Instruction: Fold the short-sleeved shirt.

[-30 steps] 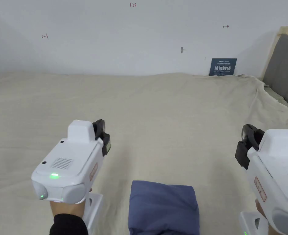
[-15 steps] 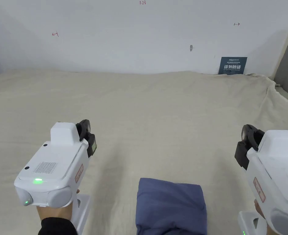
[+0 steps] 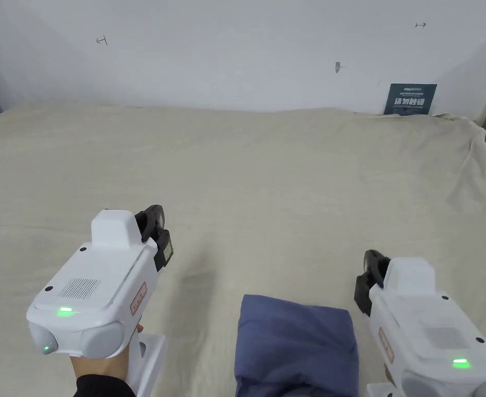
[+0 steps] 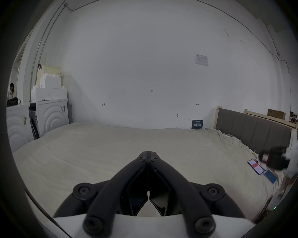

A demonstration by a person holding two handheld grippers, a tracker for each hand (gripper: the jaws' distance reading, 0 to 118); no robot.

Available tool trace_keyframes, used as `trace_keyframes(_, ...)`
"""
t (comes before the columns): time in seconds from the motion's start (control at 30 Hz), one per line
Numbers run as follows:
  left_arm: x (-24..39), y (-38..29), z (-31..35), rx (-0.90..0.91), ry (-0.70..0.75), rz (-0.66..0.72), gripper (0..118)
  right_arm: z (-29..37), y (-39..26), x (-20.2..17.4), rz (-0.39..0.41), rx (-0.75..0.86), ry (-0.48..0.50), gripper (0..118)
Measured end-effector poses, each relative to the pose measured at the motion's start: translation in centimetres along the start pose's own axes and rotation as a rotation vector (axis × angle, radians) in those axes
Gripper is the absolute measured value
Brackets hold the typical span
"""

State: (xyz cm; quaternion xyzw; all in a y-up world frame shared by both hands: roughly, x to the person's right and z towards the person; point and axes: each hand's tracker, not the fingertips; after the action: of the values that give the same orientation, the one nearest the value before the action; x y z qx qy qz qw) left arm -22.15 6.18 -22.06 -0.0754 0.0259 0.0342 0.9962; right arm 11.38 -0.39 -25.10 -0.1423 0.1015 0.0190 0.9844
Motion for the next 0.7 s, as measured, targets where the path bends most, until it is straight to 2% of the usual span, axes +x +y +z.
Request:
trace_keyframes(0.2,-0.9,-0.9,-0.5,-0.030,0.007,0.006,0,-3.7,-5.6,-2.0,0.005,-0.142,0.064,0)
trace_keyframes(0.6,-1.5,-4.0,-1.8,-0.156,-0.038,0.030,0,-7.5,-13.8,-3.9,-0.011,-0.421,0.110,0)
trace_keyframes(0.7,-1.0,-5.0,-2.3,-0.211,-0.080,0.052,0,-7.1,-14.6,-3.9,-0.030,-0.386,0.100,0)
